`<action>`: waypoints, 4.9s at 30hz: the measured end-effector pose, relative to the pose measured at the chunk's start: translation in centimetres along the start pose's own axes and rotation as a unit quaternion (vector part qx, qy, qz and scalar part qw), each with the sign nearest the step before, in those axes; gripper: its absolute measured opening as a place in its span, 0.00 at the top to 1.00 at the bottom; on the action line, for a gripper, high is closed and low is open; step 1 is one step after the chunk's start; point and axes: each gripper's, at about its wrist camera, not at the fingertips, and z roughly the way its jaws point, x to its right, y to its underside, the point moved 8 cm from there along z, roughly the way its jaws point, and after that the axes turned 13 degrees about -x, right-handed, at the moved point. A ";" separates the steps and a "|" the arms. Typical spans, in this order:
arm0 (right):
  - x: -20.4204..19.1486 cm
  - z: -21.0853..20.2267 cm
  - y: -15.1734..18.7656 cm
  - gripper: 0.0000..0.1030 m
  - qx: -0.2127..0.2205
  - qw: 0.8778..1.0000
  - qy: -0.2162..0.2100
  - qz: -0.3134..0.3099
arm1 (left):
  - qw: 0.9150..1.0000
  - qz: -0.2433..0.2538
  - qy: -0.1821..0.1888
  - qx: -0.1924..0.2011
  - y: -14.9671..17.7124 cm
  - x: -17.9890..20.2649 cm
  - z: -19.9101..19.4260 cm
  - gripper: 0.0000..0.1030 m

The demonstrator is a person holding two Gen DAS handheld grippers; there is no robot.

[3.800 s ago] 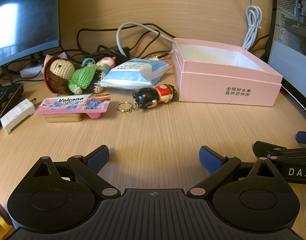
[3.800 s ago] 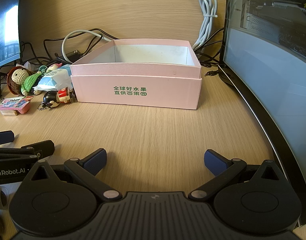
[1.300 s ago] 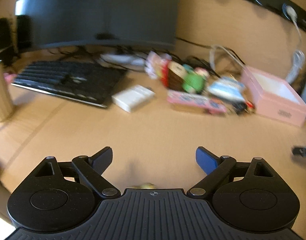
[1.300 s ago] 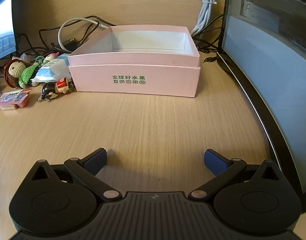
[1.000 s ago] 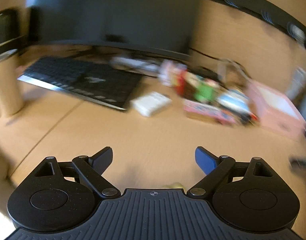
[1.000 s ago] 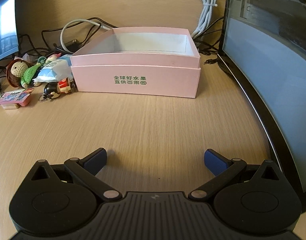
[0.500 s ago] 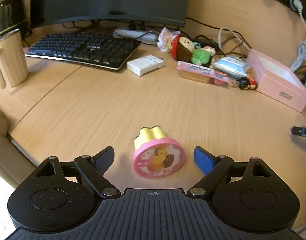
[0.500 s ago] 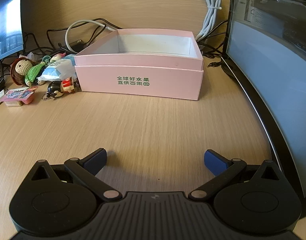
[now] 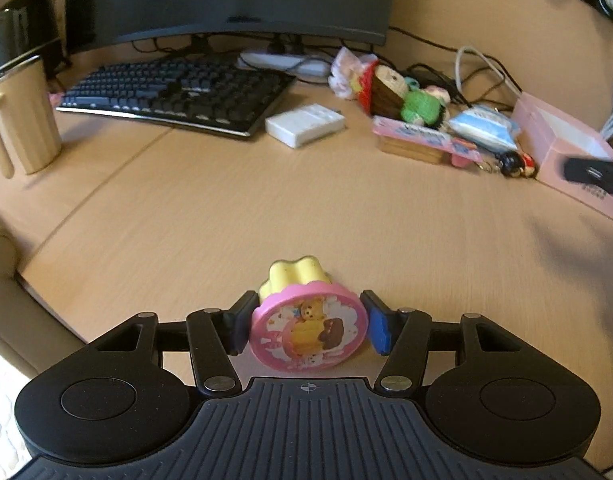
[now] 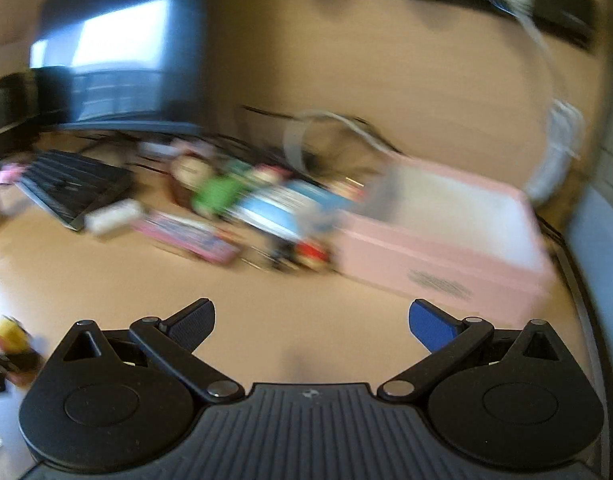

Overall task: Organize objects
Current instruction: 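Reach the left tool to the pink round toy and grasp it, then carry the pink toy into the box with left tool while right grasps white card reader, then release card reader into box with right tool while left grasps blue tissue packet, then reach the right tool to the black-and-red figure keychain and grasp it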

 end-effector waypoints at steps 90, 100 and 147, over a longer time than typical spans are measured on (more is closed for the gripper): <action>14.6 -5.2 0.3 0.54 0.023 0.987 0.092 0.127 | 0.960 0.157 0.219 0.080 -14.9 23.5 -0.1 0.46; 20.1 -0.7 -10.1 0.40 0.086 0.970 0.122 0.194 | 0.979 0.151 0.136 -0.013 -6.5 13.0 2.4 0.46; 6.1 0.0 2.9 0.15 -0.049 0.993 0.049 0.092 | 0.973 0.112 0.195 -0.057 -11.9 8.8 2.3 0.46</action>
